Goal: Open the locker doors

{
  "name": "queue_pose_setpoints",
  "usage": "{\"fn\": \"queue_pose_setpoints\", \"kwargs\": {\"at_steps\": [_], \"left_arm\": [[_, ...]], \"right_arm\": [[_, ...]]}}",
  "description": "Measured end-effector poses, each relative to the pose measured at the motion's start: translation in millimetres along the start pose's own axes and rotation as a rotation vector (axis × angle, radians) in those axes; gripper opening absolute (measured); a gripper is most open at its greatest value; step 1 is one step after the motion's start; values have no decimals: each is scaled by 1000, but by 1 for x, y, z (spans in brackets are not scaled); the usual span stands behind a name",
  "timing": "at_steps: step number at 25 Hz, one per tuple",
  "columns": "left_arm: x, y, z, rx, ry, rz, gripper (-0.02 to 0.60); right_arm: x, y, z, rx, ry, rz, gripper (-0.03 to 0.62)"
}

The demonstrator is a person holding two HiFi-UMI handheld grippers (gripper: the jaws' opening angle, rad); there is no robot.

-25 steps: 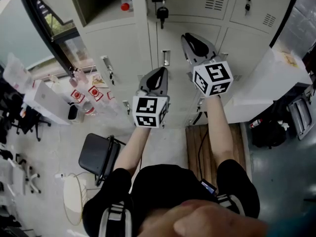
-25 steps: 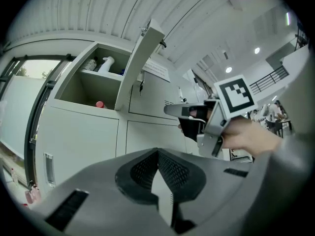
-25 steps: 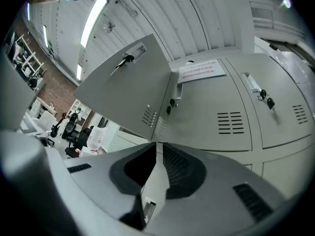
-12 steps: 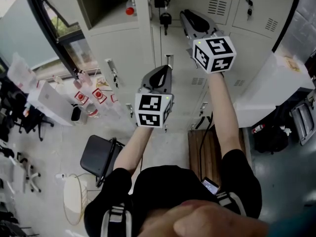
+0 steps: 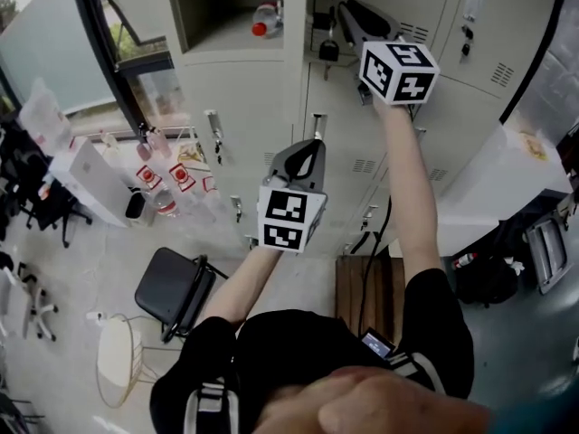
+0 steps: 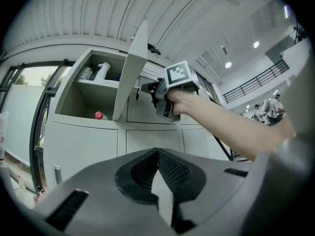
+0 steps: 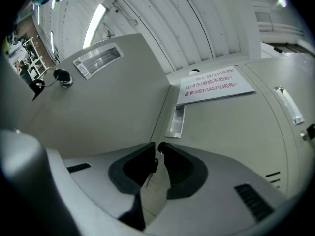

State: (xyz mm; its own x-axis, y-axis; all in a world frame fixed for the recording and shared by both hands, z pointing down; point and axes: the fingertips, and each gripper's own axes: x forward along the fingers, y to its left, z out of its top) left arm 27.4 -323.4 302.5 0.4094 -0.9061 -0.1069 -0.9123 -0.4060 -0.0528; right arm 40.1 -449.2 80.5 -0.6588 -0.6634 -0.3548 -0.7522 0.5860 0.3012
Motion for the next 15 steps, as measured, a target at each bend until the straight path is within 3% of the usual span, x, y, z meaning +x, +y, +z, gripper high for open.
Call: {"fn": "queue_pose_setpoints", "kwargs": {"at_steps": [15], "left_arm": [[-20, 14, 5, 0, -9, 40, 9]], "right_arm": [[37, -8, 1, 78, 29, -19, 88]]}}
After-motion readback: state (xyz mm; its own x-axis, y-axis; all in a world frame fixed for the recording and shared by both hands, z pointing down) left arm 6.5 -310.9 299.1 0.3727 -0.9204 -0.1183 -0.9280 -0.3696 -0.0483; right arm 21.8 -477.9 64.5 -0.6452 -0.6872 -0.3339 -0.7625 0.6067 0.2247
